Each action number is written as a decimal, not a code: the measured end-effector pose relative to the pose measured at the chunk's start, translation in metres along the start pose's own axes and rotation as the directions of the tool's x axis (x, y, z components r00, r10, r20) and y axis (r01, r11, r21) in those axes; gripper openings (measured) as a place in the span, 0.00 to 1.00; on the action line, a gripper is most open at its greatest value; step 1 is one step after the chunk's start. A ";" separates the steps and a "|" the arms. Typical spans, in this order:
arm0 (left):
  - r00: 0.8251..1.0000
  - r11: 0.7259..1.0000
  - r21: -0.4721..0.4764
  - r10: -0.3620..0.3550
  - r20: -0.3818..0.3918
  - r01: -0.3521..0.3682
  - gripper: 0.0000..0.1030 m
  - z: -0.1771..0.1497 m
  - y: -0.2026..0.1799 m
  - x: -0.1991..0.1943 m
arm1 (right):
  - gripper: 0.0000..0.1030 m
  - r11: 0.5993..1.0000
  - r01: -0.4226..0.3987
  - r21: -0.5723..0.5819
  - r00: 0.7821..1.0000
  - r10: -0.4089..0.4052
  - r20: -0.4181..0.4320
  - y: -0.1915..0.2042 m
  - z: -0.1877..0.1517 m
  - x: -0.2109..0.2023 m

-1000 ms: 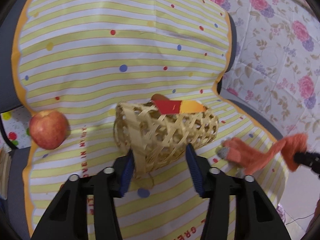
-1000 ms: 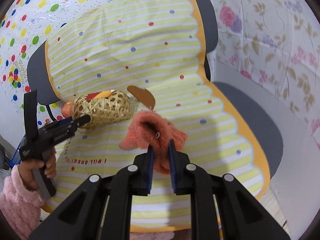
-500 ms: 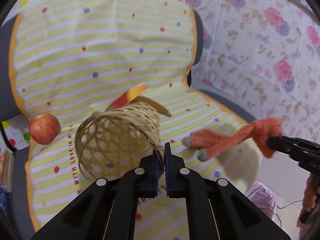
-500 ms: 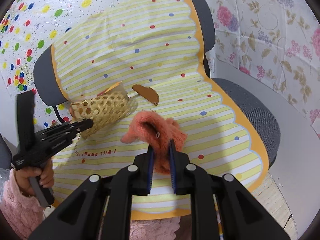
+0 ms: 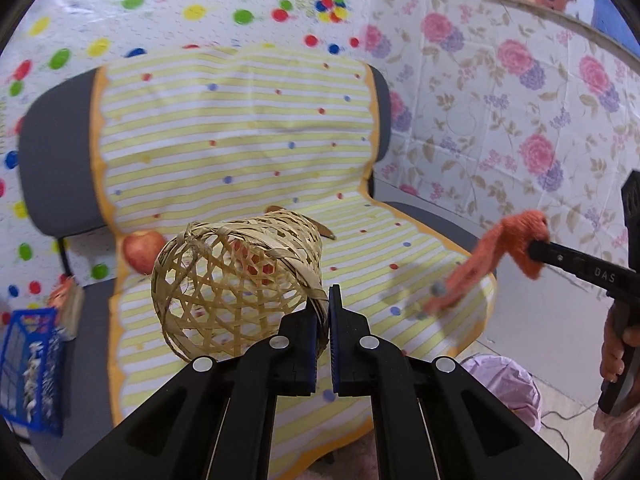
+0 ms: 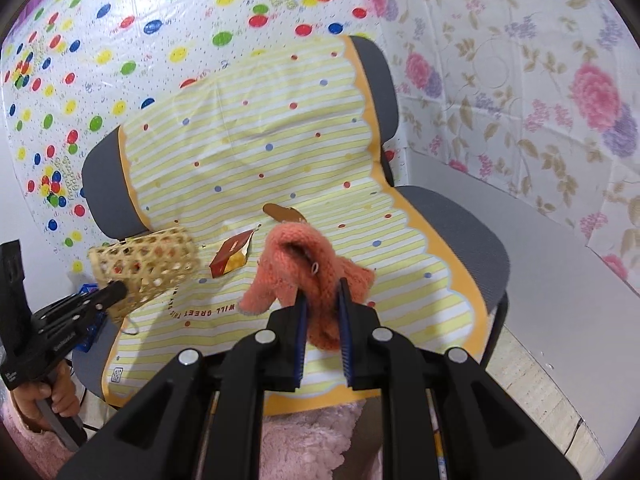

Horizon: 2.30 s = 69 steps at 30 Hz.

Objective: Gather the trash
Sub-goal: 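Carry the glove and bamboo basket over the wastebasket and release both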

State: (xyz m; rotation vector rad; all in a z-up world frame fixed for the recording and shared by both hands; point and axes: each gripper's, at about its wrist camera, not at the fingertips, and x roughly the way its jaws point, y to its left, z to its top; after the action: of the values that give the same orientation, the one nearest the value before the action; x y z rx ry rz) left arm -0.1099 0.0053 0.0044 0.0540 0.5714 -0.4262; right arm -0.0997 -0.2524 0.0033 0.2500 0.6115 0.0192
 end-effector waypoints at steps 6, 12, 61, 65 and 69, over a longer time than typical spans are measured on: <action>0.999 1.000 -0.005 0.031 0.033 -0.031 0.05 -0.006 -0.003 -0.029 | 0.14 1.000 0.014 0.011 1.000 -0.014 0.002 -0.005 -0.014 -0.018; 0.999 0.999 0.002 -0.034 0.041 0.034 0.05 -0.016 -0.030 -0.036 | 0.14 0.999 0.025 0.021 1.000 -0.025 -0.016 -0.008 -0.028 -0.032; 0.885 0.864 0.257 -0.351 -0.307 0.432 0.44 -0.089 -0.252 0.058 | 0.44 0.906 0.356 0.228 0.932 -0.328 -0.151 -0.133 -0.139 -0.111; 0.902 0.886 0.233 -0.338 -0.269 0.402 0.44 -0.082 -0.236 0.050 | 0.44 0.903 0.363 0.231 0.931 -0.341 -0.133 -0.133 -0.135 -0.119; 0.912 0.904 0.197 -0.329 -0.246 0.379 0.44 -0.077 -0.219 0.042 | 0.44 0.905 0.360 0.225 0.933 -0.342 -0.115 -0.128 -0.131 -0.124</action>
State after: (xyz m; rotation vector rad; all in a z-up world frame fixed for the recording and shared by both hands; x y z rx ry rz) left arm -0.2062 -0.1972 -0.0688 0.2322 0.7366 -0.8552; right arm -0.2827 -0.3580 -0.0603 0.3747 0.7258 -0.4003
